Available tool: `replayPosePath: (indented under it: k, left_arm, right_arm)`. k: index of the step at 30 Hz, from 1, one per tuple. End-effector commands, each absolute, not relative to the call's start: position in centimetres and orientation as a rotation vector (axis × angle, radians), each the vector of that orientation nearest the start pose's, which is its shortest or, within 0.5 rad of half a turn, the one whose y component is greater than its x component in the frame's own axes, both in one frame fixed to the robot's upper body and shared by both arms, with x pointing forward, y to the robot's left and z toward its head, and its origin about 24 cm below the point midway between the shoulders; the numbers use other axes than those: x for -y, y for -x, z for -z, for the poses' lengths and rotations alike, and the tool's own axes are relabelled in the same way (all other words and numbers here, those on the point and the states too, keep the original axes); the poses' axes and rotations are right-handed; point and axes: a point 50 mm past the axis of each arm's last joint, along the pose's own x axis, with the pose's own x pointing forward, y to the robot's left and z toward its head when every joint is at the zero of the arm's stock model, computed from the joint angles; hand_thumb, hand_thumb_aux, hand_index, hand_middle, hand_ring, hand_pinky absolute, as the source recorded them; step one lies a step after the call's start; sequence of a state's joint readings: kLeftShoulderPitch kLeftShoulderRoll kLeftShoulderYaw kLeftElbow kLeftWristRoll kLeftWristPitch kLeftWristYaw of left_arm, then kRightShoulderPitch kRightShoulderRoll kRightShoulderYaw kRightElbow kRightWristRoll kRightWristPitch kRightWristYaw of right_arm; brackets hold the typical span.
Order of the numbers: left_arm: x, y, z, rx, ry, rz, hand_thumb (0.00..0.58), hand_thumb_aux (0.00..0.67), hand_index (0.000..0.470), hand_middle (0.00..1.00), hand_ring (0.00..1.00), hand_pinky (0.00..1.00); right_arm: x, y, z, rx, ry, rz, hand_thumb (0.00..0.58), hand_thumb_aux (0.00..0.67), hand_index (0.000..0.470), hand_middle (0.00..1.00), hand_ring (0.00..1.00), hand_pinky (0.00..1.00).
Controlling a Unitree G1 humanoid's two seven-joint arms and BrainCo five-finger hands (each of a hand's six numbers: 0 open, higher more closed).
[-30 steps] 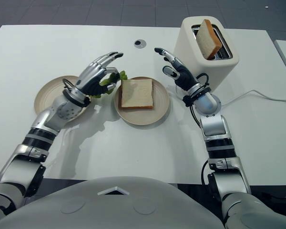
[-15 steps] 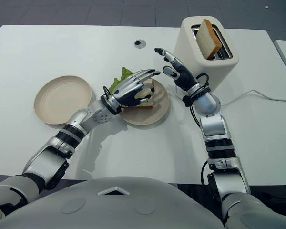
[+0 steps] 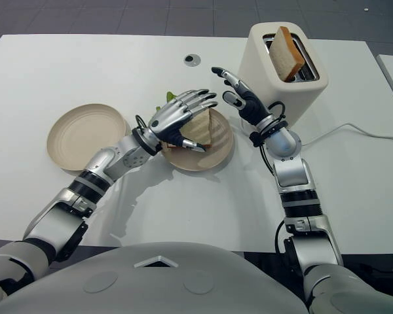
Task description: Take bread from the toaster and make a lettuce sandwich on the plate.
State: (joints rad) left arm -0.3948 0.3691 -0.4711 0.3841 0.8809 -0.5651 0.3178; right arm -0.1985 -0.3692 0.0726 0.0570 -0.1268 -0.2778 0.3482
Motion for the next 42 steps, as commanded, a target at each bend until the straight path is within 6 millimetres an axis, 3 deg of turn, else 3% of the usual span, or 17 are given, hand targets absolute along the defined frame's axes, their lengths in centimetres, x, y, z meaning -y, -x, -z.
replayPosePath:
  k: [1,5,7,9,11,13,14,26,30,41,42]
  left_arm:
    - [-11.7,-29.0,-5.0,0.633,-1.222,0.476,0.000,0.000,0.000,0.00,0.00,0.00]
    - [-13.6,-29.6,-3.7,0.549,-1.326,0.439,0.014,0.008,0.006,0.00,0.00,0.00]
    - [-13.9,-29.8,-3.3,0.522,-1.349,0.432,0.194,0.123,0.087,0.00,0.00,0.00]
    - [-13.8,-29.9,-3.0,0.514,-1.353,0.437,0.417,0.315,0.221,0.00,0.00,0.00]
    - [-13.5,-29.8,-3.0,0.522,-1.345,0.447,0.487,0.402,0.282,0.00,0.00,0.00]
    - [-13.1,-29.7,-3.0,0.539,-1.335,0.458,0.576,0.612,0.429,0.00,0.00,0.00]
    - [-13.0,-29.6,-3.0,0.549,-1.329,0.464,0.580,0.670,0.470,0.00,0.00,0.00]
    - [-10.7,-28.3,-5.5,0.698,-1.108,0.462,0.580,0.670,0.470,0.00,0.00,0.00]
    - [-9.4,-26.9,-4.4,0.709,-1.110,0.592,0.580,0.670,0.470,0.00,0.00,0.00]
    - [-8.3,-25.1,-2.3,0.667,-1.134,0.788,0.580,0.670,0.470,0.00,0.00,0.00]
    - [-8.4,-25.2,-2.6,0.674,-1.128,0.781,0.572,0.594,0.417,0.00,0.00,0.00]
  right_arm:
    - [16.5,-28.0,-10.0,0.304,0.562,-0.482,0.000,0.000,0.000,0.00,0.00,0.00]
    - [16.5,-28.0,-10.0,0.302,0.562,-0.484,0.000,0.000,0.000,0.00,0.00,0.00]
    - [16.5,-28.0,-10.0,0.301,0.563,-0.484,0.000,0.000,0.000,0.00,0.00,0.00]
    - [16.5,-28.0,-9.9,0.301,0.563,-0.484,0.000,0.000,0.000,0.00,0.00,0.00]
    - [16.5,-28.0,-9.9,0.301,0.563,-0.485,0.000,0.000,0.000,0.00,0.00,0.00]
    - [16.5,-27.9,-10.0,0.301,0.563,-0.485,0.000,0.000,0.000,0.00,0.00,0.00]
    - [16.5,-27.9,-10.0,0.301,0.563,-0.485,0.000,0.000,0.000,0.00,0.00,0.00]
    - [16.4,-27.9,-9.8,0.301,0.560,-0.485,0.000,0.000,0.000,0.00,0.00,0.00]
    - [16.4,-27.9,-9.9,0.301,0.560,-0.484,0.000,0.000,0.000,0.00,0.00,0.00]
    - [16.6,-27.9,-9.9,0.302,0.565,-0.480,0.000,0.000,0.000,0.00,0.00,0.00]
    - [16.6,-27.9,-10.0,0.301,0.565,-0.480,0.000,0.000,0.000,0.00,0.00,0.00]
